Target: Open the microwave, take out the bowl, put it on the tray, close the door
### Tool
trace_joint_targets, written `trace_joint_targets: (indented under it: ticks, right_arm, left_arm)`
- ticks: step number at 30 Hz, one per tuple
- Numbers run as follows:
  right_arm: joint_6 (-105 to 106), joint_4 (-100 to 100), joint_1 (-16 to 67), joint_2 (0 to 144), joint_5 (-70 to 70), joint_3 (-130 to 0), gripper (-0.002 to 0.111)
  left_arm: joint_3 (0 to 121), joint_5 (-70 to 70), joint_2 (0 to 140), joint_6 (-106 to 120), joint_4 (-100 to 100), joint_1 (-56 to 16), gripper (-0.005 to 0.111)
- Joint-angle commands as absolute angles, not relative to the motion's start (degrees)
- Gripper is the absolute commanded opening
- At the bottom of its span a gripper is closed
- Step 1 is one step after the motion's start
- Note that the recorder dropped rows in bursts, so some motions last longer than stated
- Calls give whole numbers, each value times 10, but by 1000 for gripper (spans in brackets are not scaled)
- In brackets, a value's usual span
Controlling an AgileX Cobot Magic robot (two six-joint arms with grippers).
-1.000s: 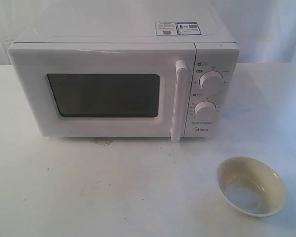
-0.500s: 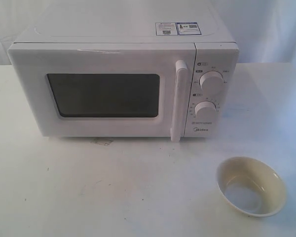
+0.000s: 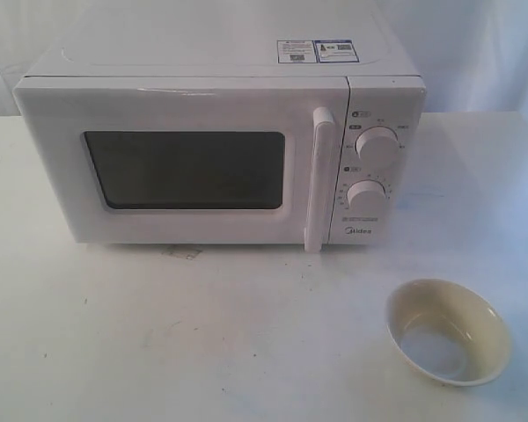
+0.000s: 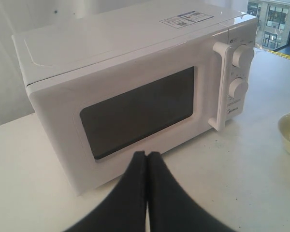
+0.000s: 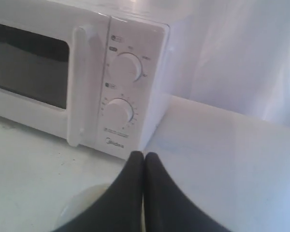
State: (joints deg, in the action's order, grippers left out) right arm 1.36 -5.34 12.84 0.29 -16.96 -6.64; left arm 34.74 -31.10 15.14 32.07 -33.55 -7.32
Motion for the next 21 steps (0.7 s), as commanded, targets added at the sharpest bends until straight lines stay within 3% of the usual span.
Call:
trace_joint_targets:
  ticks: [1, 10, 21]
  right_arm:
    - [15, -58, 74, 0, -164, -42, 0]
    - [12, -55, -4, 0, -151, 0, 0]
    - [12, -55, -12, 0, -184, 0, 0]
  left_arm:
    - [345, -313, 147, 320, -342, -75, 0]
    - [345, -313, 147, 320, -342, -75, 0]
    - [345, -313, 147, 320, -342, -75, 0]
